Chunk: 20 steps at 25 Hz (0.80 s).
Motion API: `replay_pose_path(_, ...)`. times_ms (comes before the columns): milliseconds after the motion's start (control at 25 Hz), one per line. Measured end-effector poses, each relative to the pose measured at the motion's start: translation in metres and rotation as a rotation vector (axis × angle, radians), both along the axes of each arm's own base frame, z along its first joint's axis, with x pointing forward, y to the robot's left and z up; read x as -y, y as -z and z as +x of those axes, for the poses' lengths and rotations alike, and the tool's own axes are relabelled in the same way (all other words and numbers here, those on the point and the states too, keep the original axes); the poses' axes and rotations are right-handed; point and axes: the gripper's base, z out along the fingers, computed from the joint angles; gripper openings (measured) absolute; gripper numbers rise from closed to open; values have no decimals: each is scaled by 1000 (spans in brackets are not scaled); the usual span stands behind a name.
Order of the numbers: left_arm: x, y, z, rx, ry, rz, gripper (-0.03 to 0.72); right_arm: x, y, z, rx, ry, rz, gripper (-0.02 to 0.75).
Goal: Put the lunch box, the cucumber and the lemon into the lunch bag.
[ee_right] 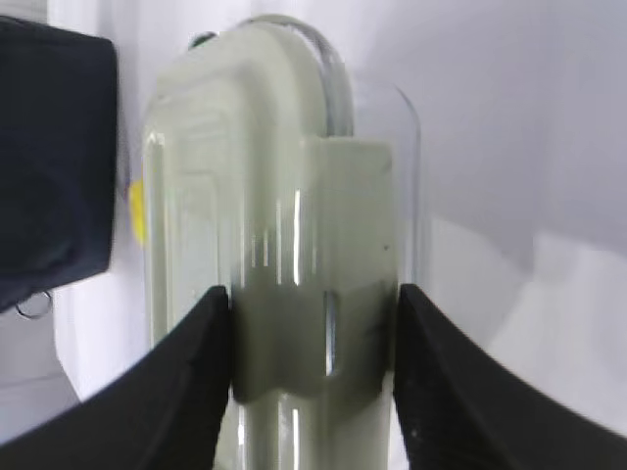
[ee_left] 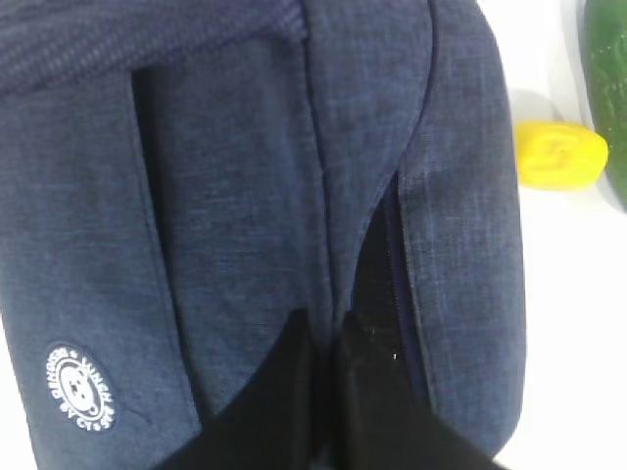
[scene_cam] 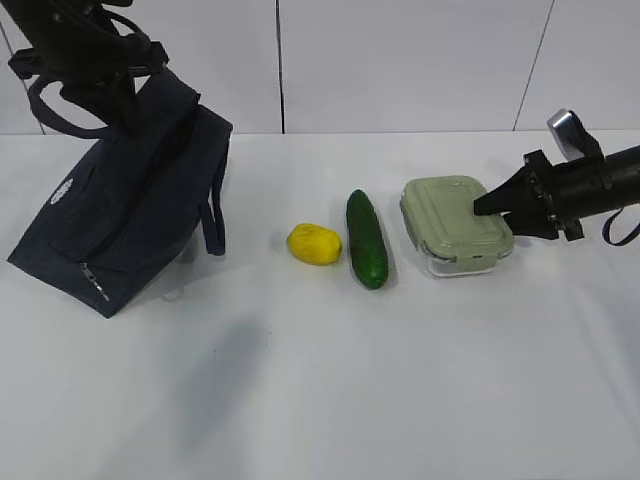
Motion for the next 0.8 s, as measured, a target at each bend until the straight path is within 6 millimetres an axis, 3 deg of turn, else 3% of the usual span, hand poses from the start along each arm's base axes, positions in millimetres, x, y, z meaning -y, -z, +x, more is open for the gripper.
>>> replay_pose_path(400, 0, 0, 0, 1, 5, -1, -6, -8, -44, 3, 89, 49, 52, 369)
replay_pose_path(800, 17, 0, -4, -5, 41, -18, -6, -65, -81, 0, 154, -31, 112, 369)
